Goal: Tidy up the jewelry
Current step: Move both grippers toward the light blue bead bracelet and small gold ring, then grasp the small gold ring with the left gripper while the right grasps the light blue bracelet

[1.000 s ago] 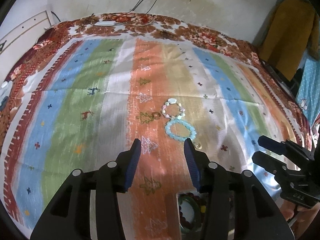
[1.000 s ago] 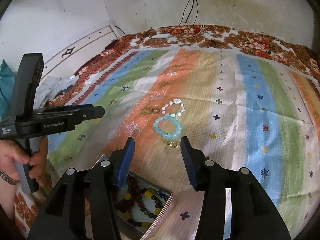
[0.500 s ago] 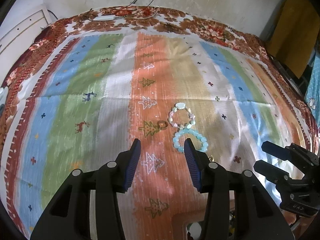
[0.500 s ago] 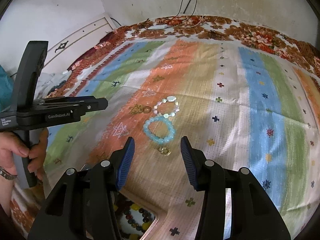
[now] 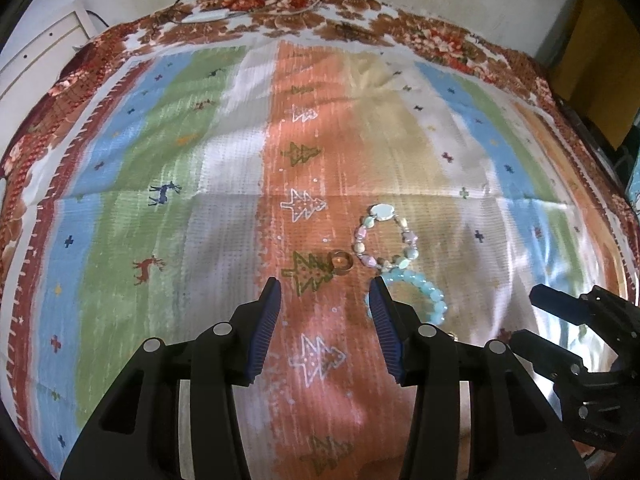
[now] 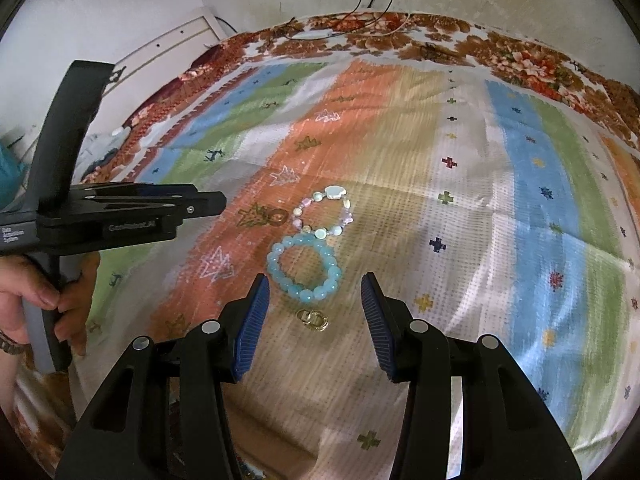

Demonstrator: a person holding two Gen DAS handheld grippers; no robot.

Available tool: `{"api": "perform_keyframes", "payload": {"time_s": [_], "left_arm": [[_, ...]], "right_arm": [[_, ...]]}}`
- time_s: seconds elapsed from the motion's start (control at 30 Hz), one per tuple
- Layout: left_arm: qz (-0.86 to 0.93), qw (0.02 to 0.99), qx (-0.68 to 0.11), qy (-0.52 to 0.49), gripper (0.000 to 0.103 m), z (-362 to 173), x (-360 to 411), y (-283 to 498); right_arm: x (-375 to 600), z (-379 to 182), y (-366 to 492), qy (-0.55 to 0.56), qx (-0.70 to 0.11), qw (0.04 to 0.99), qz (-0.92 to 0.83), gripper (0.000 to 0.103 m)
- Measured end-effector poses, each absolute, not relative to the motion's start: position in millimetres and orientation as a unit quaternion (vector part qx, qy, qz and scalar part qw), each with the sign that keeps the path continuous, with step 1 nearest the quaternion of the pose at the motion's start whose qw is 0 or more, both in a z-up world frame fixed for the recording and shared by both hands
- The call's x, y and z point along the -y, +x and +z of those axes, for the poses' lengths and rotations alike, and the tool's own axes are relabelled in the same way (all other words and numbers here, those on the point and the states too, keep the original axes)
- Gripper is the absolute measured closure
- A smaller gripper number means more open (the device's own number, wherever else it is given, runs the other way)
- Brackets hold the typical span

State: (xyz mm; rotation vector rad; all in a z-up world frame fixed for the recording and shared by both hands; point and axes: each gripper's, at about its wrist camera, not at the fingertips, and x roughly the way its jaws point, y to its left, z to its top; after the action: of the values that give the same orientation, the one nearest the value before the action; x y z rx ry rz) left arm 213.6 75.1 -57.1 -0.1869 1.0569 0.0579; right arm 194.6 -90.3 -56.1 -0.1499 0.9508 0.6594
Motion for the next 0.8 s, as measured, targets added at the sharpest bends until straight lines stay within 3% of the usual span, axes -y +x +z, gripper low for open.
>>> {"api": "perform_keyframes", "payload": {"time_s": [0.8], "left_arm": [[0.02,0.835,-0.546,-0.064,0.057,-98,-70,259]], "right_arm": [[67,-89,228,-0.094,-0.481,0.814,0.311,0.055]]}}
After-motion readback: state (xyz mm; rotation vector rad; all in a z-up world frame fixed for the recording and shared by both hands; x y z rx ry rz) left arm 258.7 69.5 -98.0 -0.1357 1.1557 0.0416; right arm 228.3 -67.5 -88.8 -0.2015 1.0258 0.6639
